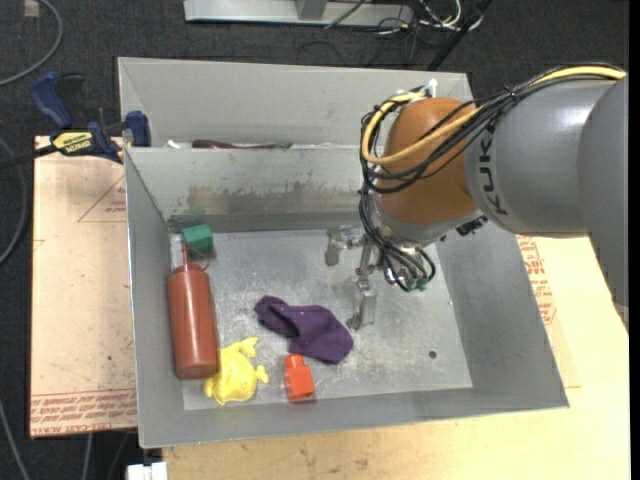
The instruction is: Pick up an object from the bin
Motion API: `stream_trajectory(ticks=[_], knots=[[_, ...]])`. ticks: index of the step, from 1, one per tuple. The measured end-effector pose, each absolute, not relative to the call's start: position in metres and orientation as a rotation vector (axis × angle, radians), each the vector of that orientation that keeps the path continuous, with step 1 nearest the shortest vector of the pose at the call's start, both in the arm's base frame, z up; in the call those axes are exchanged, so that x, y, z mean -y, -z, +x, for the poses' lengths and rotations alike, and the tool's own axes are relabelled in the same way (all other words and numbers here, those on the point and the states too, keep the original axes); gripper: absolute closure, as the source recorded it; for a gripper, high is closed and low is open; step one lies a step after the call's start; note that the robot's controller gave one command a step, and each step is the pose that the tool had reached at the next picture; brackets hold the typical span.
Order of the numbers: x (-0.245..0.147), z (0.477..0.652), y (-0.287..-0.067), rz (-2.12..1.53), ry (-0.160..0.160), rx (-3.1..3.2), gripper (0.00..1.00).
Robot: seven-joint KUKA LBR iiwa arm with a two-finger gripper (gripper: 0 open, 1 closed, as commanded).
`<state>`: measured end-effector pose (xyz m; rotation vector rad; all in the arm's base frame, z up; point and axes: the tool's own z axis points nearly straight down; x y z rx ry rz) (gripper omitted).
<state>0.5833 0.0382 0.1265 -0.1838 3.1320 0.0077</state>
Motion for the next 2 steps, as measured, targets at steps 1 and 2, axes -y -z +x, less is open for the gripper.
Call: stream_trajectory(ticks=[1,2], knots=[[-0.053,0.592,-0.105,0.004,-0.005,-3.134,0.0],[-0.082,0.56,-0.083,-0.233,-0.006,-3.127,0.0]])
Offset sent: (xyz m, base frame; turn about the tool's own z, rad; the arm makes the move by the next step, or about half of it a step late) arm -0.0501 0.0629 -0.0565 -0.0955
